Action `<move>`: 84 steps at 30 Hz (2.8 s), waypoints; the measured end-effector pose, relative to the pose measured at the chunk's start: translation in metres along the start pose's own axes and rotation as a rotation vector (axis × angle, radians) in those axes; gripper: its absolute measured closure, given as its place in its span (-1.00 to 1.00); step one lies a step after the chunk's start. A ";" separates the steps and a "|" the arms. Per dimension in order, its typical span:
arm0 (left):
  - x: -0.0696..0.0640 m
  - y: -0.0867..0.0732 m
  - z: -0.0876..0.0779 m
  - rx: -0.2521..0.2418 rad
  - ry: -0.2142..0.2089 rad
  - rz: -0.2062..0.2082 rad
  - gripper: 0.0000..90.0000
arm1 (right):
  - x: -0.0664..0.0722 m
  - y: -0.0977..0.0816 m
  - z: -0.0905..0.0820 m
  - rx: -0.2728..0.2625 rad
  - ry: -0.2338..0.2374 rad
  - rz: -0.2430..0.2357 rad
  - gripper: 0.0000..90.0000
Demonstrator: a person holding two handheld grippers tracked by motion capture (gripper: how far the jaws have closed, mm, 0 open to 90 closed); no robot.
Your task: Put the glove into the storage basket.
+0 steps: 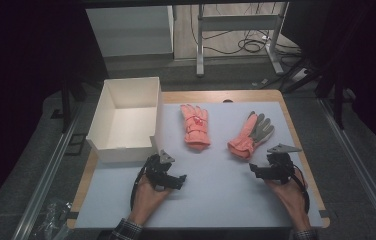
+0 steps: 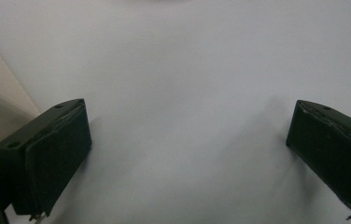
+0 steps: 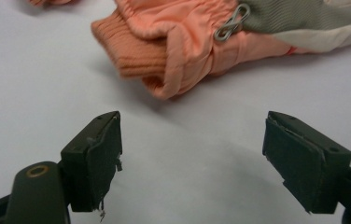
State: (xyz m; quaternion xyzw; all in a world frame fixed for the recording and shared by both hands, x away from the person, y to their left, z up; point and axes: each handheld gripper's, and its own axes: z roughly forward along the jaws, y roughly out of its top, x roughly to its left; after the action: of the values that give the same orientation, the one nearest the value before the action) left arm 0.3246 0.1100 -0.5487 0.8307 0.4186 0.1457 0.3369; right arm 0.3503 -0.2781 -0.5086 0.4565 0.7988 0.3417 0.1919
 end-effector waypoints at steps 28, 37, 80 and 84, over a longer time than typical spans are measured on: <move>0.000 0.000 0.000 0.000 -0.001 -0.001 -0.99 | -0.048 0.074 0.022 -0.005 -0.057 0.038 -0.13; 0.000 0.000 0.000 -0.001 -0.001 -0.001 -0.99 | -0.061 0.081 0.052 0.069 -0.068 0.080 -0.17; 0.000 0.000 0.000 -0.001 -0.001 -0.001 -1.00 | -0.043 0.089 0.006 0.031 0.162 0.050 0.87; 0.000 0.000 0.000 -0.001 -0.001 -0.001 -0.99 | -0.031 0.085 -0.005 0.027 0.204 -0.011 0.86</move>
State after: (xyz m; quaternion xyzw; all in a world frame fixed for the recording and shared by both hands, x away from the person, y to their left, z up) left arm 0.3245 0.1099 -0.5487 0.8304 0.4188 0.1454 0.3374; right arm 0.4139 -0.2765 -0.4441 0.4175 0.8212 0.3744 0.1053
